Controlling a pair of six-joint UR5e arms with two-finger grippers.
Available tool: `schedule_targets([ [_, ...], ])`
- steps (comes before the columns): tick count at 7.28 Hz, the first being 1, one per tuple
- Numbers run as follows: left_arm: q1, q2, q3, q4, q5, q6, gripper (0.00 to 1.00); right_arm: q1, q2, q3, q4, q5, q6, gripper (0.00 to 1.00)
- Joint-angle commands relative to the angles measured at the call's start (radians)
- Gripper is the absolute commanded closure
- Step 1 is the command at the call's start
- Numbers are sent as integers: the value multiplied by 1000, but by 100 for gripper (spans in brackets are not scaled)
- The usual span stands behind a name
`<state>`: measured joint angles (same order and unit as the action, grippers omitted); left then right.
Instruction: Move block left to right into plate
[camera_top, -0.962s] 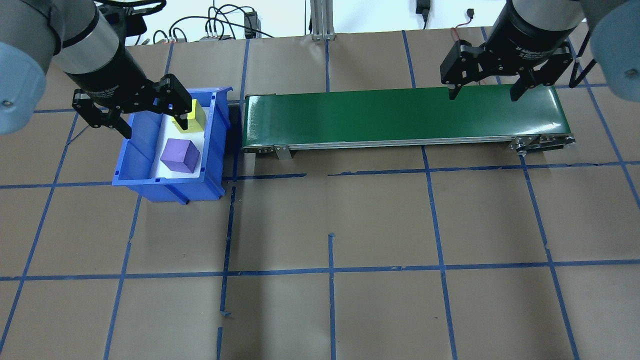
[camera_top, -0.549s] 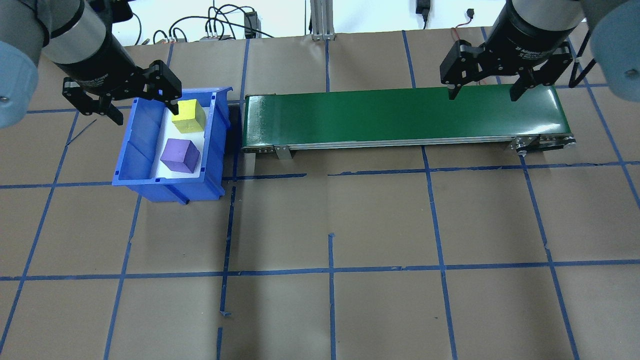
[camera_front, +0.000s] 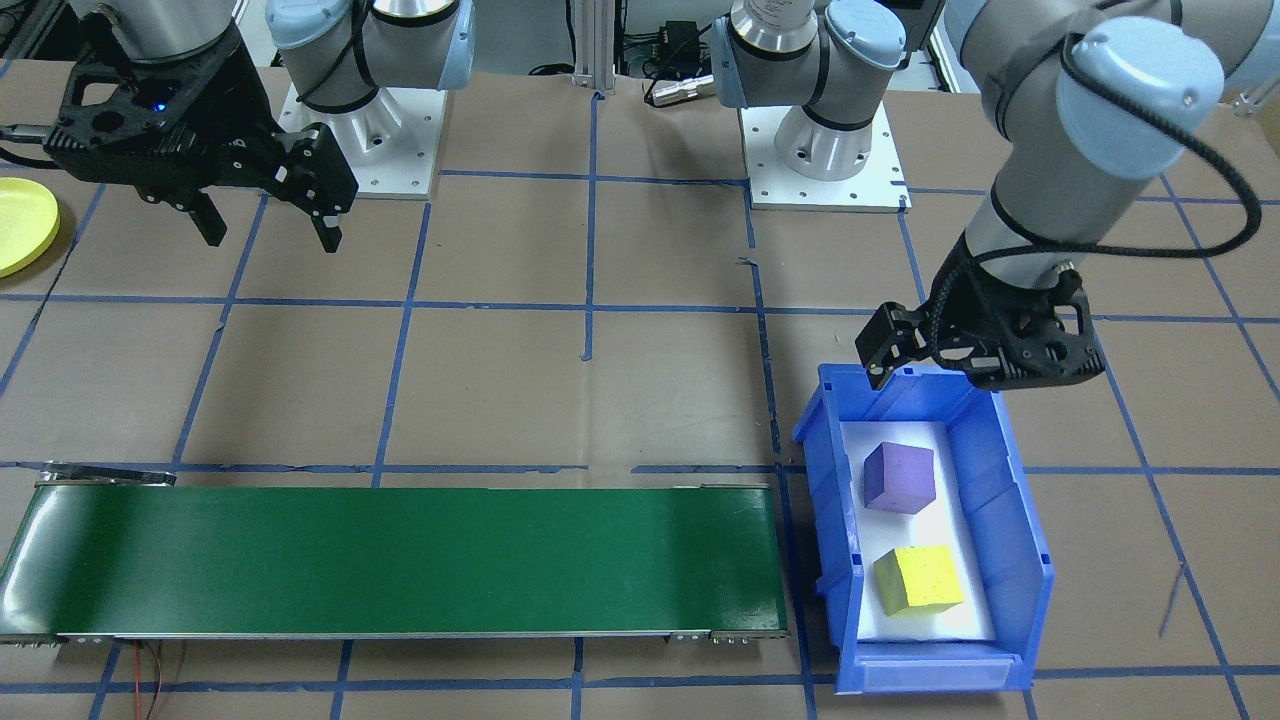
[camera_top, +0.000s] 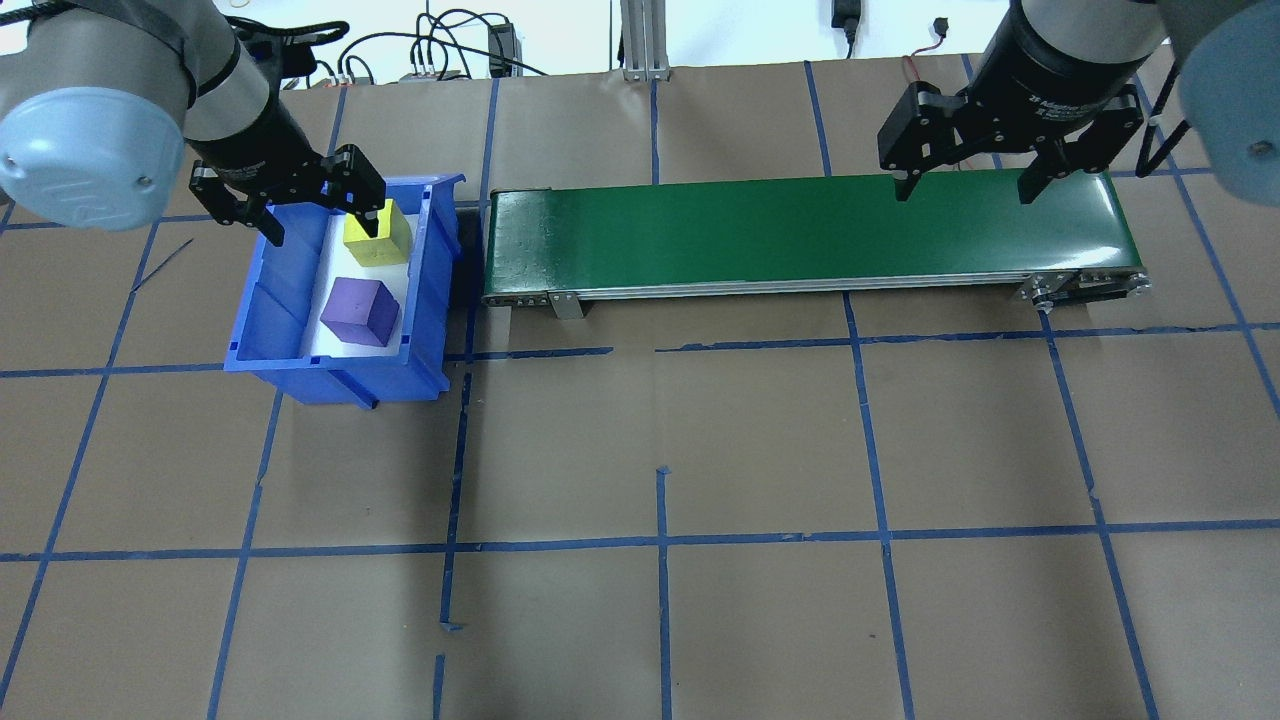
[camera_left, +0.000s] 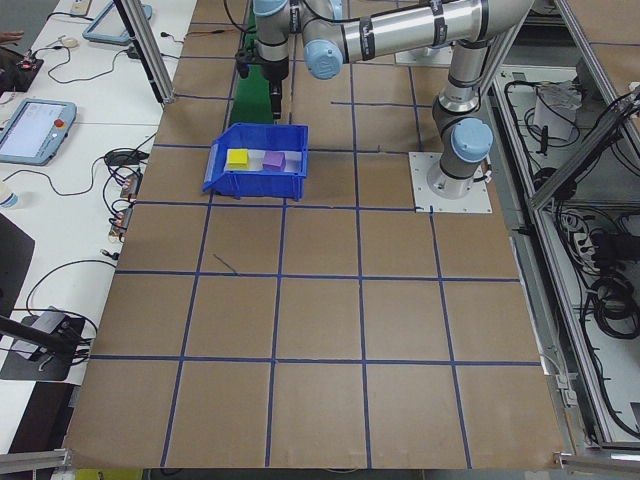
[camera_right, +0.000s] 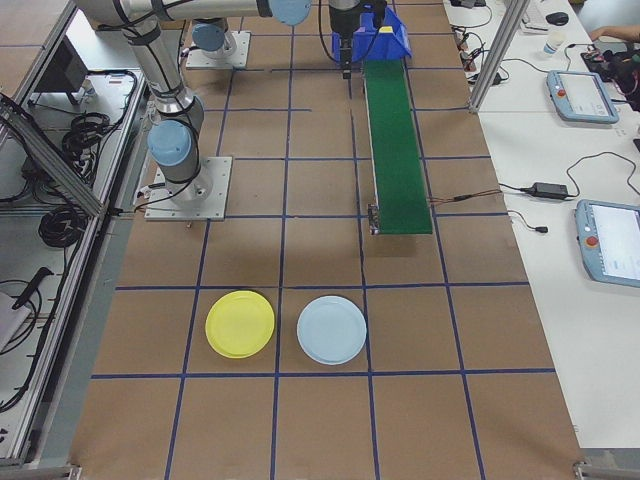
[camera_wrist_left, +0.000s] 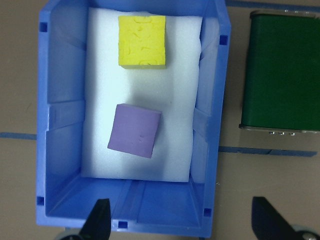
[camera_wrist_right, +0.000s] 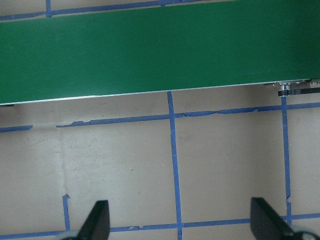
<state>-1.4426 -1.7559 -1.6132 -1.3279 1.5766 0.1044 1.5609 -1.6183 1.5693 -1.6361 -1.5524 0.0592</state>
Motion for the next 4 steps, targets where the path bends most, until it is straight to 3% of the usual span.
schedule_targets([
  [1, 77, -75, -2, 26, -4, 197, 0, 1, 0, 0, 1, 0, -1, 0],
  [4, 83, -152, -2, 62, -15, 202, 0, -1, 0, 0, 1, 0, -1, 0],
])
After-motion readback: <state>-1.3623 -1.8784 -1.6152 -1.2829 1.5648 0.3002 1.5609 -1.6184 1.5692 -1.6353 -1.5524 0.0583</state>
